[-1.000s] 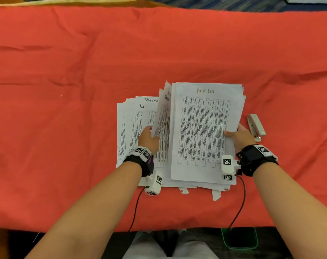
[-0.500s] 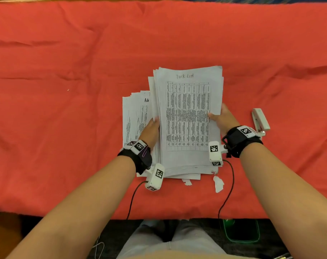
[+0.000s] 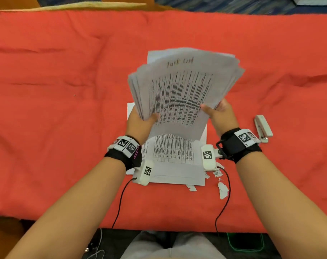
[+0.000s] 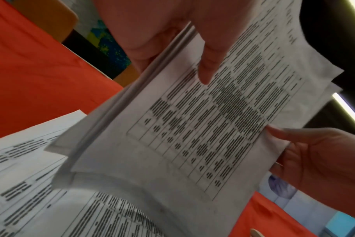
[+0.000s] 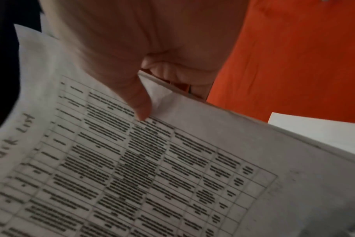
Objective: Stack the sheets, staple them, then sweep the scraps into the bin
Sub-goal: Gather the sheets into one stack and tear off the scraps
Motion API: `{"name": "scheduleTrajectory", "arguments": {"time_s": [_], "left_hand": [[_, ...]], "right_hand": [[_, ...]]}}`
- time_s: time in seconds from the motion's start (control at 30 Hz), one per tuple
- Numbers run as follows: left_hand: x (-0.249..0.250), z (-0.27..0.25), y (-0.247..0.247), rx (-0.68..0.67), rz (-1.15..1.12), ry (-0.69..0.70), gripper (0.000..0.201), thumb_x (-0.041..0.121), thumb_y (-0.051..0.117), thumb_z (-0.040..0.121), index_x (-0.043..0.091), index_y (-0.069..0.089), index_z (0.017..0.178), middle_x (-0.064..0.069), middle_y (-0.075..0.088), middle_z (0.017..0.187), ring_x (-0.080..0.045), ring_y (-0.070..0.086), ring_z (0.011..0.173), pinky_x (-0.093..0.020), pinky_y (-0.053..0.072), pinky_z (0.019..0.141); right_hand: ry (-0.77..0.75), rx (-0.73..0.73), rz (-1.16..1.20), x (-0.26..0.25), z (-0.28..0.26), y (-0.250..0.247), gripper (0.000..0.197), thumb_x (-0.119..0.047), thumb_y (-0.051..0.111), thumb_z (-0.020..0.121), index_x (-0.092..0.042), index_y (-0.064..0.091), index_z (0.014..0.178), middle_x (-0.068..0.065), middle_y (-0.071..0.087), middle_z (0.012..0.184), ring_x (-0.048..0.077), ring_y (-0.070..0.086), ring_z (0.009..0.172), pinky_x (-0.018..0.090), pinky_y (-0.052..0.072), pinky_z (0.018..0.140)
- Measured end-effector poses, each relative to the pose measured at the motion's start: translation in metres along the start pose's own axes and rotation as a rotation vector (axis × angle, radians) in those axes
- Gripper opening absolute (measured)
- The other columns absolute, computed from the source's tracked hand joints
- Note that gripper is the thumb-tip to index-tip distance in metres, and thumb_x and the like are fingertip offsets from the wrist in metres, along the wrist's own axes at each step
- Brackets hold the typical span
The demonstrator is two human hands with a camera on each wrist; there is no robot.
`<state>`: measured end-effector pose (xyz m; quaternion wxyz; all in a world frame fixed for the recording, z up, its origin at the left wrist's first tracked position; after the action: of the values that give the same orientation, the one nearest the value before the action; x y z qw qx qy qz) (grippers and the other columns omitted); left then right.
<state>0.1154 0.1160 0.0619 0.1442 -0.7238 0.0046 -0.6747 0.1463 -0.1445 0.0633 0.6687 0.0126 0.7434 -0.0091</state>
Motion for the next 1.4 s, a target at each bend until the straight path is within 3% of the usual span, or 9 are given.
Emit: {"name": "scheduleTrajectory", "arguments": {"time_s": [0.17,0.33,0.57,0.77,0.93,1.07,1.17,1.27,1.4], "left_hand": [[-0.002,0.0,-0.002,0.01,-0.184,-0.015,0.053,0.008,0.08,0.072,0.005,0.057,0.12,-0.006,0.069,0.113,-0.017,0.068,0.103,-0.03,0.059,0.082],[0.012,-0.001,0.005,0.054,-0.243,-0.018,0.036,0.011,0.076,0.079,0.009,0.063,0.112,0.006,0.071,0.1,-0.003,0.068,0.09,-0.015,0.054,0.073],[0.023,0.001,-0.009,0.05,-0.25,0.002,0.054,0.014,0.083,0.071,0.013,0.057,0.119,0.001,0.07,0.108,-0.012,0.068,0.101,-0.033,0.056,0.086],[0.023,-0.001,-0.006,0.026,-0.211,0.011,0.055,0.02,0.082,0.072,0.013,0.056,0.12,0.001,0.07,0.11,-0.012,0.067,0.102,-0.032,0.056,0.086],[0.017,0.0,-0.006,0.012,-0.212,0.01,0.042,0.019,0.075,0.081,0.012,0.058,0.118,0.002,0.071,0.108,-0.012,0.068,0.101,-0.032,0.055,0.085],[0.013,-0.001,-0.005,0.025,-0.196,0.008,0.023,0.027,0.07,0.085,0.022,0.063,0.107,0.007,0.071,0.104,-0.011,0.066,0.101,-0.035,0.052,0.09],[0.018,0.0,-0.005,0.037,-0.215,0.012,0.023,0.027,0.068,0.087,0.016,0.064,0.107,0.005,0.07,0.099,-0.012,0.066,0.095,-0.031,0.052,0.084],[0.028,0.0,-0.007,0.058,-0.238,0.022,0.009,0.02,0.068,0.087,0.025,0.065,0.095,0.006,0.071,0.093,-0.012,0.067,0.089,-0.031,0.053,0.081],[0.037,-0.003,-0.018,0.1,-0.312,0.058,0.015,0.01,0.066,0.088,0.019,0.065,0.1,0.005,0.071,0.097,-0.009,0.068,0.091,-0.029,0.055,0.085]], "right_hand": [[0.005,-0.02,0.071,0.005,-0.01,0.01,0.038,0.004,0.069,0.077,-0.019,0.065,0.106,-0.007,0.073,0.103,0.013,0.069,0.098,0.034,0.053,0.09],[0.008,0.049,0.082,0.004,-0.012,0.021,0.029,-0.004,0.072,0.077,-0.018,0.068,0.103,-0.006,0.074,0.099,0.019,0.069,0.1,0.043,0.052,0.095],[-0.105,0.004,0.11,-0.039,-0.022,0.015,0.038,-0.012,0.077,0.075,-0.017,0.064,0.11,-0.002,0.073,0.104,0.015,0.069,0.099,0.03,0.053,0.083],[-0.128,0.14,0.191,-0.08,-0.021,0.012,0.037,-0.052,0.064,0.076,-0.016,0.057,0.083,-0.003,0.058,0.074,0.01,0.054,0.063,0.018,0.045,0.058],[-0.118,0.231,0.163,-0.082,-0.018,0.005,0.026,-0.04,0.061,0.081,-0.018,0.056,0.069,-0.012,0.051,0.053,0.005,0.046,0.048,0.021,0.035,0.05],[-0.17,0.108,0.172,-0.071,-0.018,0.01,0.077,-0.078,0.068,0.051,-0.018,0.055,0.098,-0.007,0.056,0.078,0.001,0.054,0.063,0.017,0.041,0.057],[-0.177,0.008,-0.038,-0.053,-0.026,0.021,0.057,-0.046,0.079,0.062,-0.023,0.053,0.107,-0.001,0.061,0.099,0.0,0.061,0.083,0.017,0.047,0.071],[-0.224,0.06,-0.143,-0.055,-0.025,0.022,0.029,-0.011,0.077,0.074,-0.019,0.067,0.1,-0.013,0.07,0.09,0.001,0.063,0.082,0.027,0.049,0.075],[-0.264,0.084,0.012,-0.076,-0.023,0.023,0.037,-0.001,0.075,0.075,-0.02,0.066,0.106,0.001,0.07,0.101,0.014,0.066,0.094,0.029,0.054,0.085]]}}
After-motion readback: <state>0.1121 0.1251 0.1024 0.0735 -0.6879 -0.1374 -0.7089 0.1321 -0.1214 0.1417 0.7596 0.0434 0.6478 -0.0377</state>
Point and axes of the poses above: each hand's wrist, its own z-axis towards the middle knuckle, its own y-axis out of the palm, x = y × z, the point moved 10 cm from there along z, towards the middle knuckle
